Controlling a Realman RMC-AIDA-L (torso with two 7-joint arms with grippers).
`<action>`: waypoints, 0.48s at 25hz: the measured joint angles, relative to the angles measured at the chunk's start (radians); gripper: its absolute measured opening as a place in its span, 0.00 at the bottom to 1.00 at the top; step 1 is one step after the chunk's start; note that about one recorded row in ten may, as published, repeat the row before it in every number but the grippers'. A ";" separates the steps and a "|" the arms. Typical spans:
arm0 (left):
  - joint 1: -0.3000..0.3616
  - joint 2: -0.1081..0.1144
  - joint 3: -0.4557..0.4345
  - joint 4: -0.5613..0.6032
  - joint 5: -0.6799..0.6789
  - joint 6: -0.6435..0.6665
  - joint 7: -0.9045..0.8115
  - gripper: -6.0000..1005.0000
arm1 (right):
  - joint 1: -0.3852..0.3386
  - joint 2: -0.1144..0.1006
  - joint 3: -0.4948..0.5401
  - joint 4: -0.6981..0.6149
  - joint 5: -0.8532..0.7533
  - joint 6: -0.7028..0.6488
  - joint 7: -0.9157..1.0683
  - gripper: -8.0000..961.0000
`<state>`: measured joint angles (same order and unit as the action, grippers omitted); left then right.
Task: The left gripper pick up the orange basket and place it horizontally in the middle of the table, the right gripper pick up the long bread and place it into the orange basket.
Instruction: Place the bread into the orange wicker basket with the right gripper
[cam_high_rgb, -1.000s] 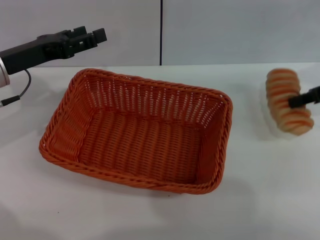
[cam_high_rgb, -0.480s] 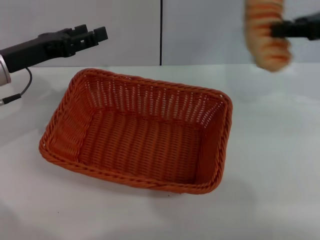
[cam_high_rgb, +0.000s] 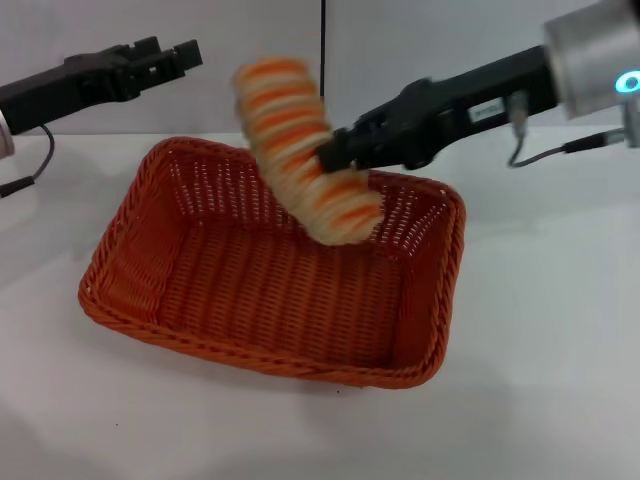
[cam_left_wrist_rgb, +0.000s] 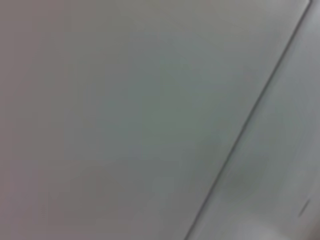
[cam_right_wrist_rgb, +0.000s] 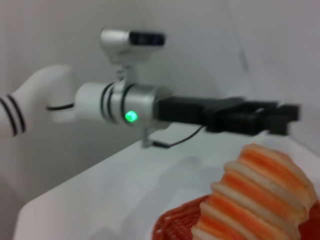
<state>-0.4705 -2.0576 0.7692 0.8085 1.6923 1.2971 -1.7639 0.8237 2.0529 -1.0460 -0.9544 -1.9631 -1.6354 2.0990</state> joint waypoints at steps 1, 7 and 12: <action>0.000 0.000 -0.001 0.000 0.000 -0.005 0.001 0.78 | 0.023 0.001 -0.005 0.058 -0.002 0.029 -0.013 0.15; -0.001 0.001 -0.008 -0.002 0.000 -0.016 0.011 0.78 | 0.055 0.001 -0.020 0.139 -0.026 0.080 -0.036 0.15; -0.009 0.001 -0.003 -0.002 -0.001 -0.018 0.011 0.78 | 0.058 0.005 -0.035 0.145 -0.036 0.101 -0.043 0.16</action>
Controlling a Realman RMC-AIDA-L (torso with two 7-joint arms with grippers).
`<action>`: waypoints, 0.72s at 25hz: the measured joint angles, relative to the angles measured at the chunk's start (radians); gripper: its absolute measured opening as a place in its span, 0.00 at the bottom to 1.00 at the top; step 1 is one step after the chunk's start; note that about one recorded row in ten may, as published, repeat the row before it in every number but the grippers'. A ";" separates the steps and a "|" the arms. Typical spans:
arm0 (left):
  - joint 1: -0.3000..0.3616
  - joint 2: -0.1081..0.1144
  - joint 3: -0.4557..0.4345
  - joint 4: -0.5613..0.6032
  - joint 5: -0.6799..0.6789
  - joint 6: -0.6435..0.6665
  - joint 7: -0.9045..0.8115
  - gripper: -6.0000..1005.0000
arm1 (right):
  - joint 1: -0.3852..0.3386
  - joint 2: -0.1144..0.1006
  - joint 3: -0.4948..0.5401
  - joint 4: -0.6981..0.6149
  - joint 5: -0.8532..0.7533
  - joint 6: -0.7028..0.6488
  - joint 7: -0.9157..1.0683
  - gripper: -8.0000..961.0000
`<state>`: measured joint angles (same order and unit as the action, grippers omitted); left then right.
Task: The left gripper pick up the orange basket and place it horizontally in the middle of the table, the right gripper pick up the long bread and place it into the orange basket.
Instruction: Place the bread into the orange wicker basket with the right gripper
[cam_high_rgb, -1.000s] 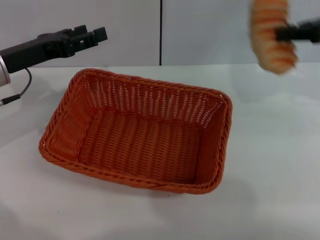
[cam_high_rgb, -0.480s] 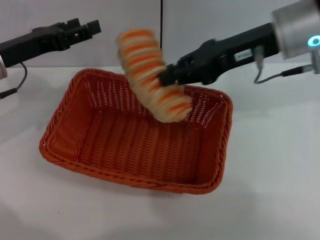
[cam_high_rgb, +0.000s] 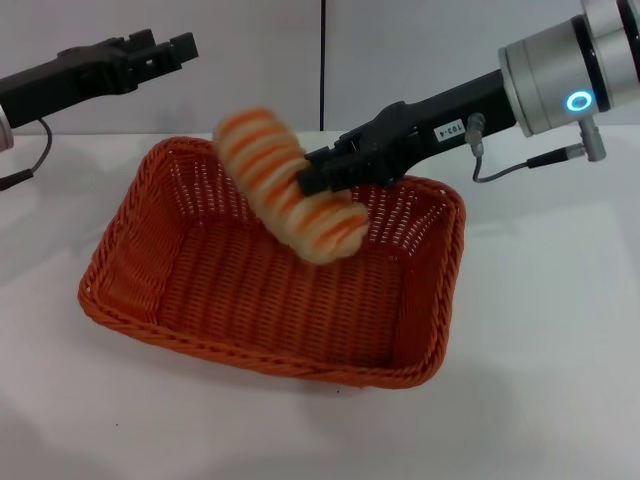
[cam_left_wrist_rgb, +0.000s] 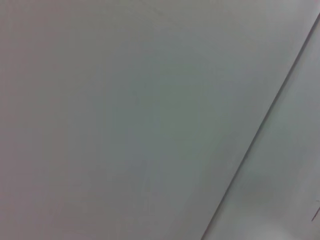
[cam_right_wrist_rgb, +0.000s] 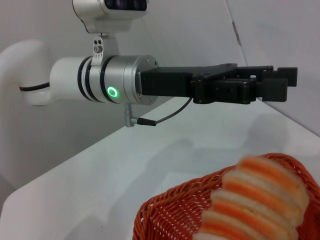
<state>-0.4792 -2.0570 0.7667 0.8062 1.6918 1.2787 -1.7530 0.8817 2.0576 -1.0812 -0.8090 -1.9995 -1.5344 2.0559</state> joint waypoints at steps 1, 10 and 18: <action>0.000 0.000 0.000 0.000 0.000 0.000 0.000 0.78 | 0.000 0.000 0.000 0.001 -0.001 0.003 0.000 0.16; -0.007 -0.002 0.002 -0.001 0.000 0.009 0.000 0.78 | -0.009 -0.002 0.015 0.017 -0.005 0.027 0.009 0.45; 0.003 -0.004 0.000 -0.002 -0.019 0.011 0.007 0.78 | -0.167 0.014 0.056 -0.156 0.058 0.055 -0.069 0.58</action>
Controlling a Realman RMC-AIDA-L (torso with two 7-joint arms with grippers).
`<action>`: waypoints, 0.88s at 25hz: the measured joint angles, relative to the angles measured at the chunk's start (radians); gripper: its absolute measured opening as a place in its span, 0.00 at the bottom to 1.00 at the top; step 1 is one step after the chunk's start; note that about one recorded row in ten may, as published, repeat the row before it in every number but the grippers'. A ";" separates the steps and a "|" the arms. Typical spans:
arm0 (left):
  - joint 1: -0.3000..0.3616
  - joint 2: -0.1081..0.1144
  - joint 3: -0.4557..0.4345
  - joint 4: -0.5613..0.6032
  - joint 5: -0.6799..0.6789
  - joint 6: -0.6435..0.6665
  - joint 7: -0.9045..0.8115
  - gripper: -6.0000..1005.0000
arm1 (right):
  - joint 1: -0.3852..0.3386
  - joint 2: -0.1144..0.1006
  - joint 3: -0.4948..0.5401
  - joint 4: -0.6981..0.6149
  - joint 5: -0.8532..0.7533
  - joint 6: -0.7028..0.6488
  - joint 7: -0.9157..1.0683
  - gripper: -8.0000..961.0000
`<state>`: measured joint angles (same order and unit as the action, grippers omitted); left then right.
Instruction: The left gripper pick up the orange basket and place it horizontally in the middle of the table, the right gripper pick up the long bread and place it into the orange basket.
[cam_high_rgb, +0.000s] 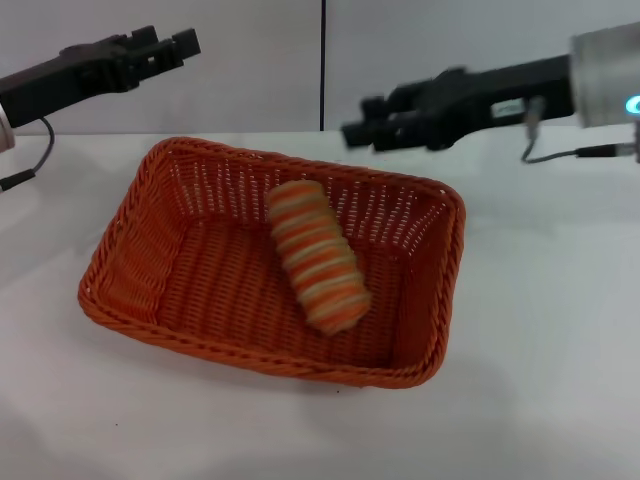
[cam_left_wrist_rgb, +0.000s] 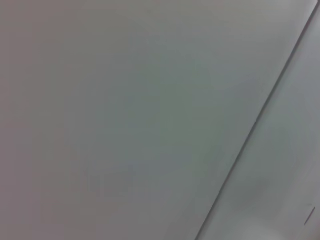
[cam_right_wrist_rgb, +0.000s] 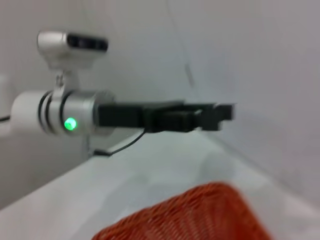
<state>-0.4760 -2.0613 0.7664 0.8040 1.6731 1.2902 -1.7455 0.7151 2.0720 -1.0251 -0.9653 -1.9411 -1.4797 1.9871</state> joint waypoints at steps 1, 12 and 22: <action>0.006 0.000 0.001 -0.002 -0.017 0.000 0.012 0.77 | -0.069 -0.001 0.025 -0.023 0.071 0.016 -0.069 0.58; 0.074 -0.002 -0.005 -0.194 -0.407 0.095 0.400 0.74 | -0.354 -0.002 0.451 0.114 0.453 0.038 -0.428 0.58; 0.076 -0.008 -0.006 -0.478 -0.754 0.288 0.838 0.70 | -0.474 -0.002 0.677 0.315 0.707 0.002 -0.666 0.58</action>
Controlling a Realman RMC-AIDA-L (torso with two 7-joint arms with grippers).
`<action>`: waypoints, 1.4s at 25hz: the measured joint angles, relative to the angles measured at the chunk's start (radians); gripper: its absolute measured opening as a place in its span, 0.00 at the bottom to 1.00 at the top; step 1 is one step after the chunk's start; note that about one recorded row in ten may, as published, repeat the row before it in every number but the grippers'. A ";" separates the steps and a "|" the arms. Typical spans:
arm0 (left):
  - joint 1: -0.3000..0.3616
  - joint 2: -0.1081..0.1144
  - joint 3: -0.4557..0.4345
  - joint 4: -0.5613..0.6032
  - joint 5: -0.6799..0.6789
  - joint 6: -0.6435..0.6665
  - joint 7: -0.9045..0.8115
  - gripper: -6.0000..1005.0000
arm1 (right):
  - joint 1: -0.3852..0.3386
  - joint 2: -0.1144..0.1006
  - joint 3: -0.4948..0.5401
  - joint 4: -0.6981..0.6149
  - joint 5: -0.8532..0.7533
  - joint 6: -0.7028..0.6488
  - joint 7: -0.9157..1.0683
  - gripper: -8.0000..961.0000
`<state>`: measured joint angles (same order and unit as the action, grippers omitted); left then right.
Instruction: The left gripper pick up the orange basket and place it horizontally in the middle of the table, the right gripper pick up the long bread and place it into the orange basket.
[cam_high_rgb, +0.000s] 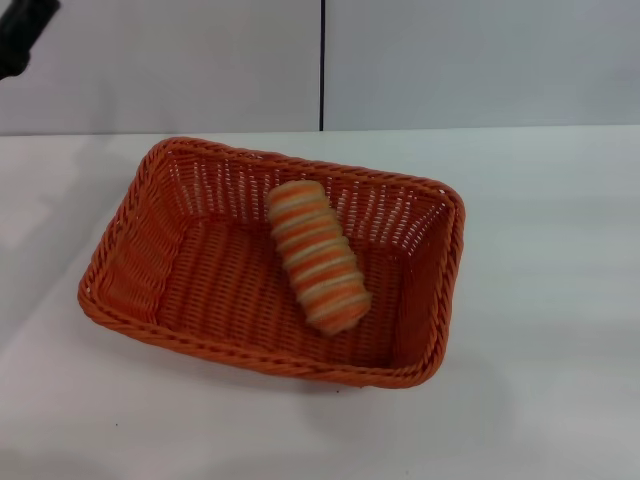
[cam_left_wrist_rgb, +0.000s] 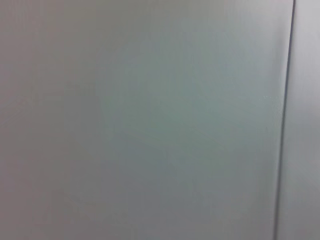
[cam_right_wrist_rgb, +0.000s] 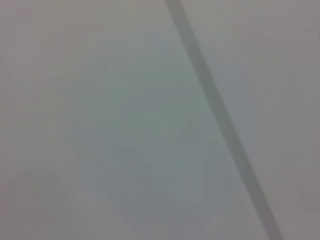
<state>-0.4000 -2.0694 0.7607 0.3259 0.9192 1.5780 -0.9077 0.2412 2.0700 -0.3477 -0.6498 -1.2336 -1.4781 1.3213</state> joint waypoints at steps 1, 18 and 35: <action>-0.004 0.000 0.000 -0.034 -0.034 0.016 0.037 0.70 | -0.005 0.000 0.028 0.019 0.010 -0.011 -0.017 0.58; 0.008 -0.001 -0.003 -0.177 -0.172 0.095 0.099 0.64 | -0.020 0.000 0.261 0.159 0.022 -0.068 -0.164 0.53; 0.028 0.000 -0.004 -0.213 -0.175 0.163 0.091 0.43 | -0.034 0.001 0.327 0.210 0.022 -0.076 -0.216 0.03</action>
<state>-0.3721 -2.0697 0.7563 0.1130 0.7442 1.7406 -0.8168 0.2075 2.0709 -0.0206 -0.4397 -1.2117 -1.5541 1.1053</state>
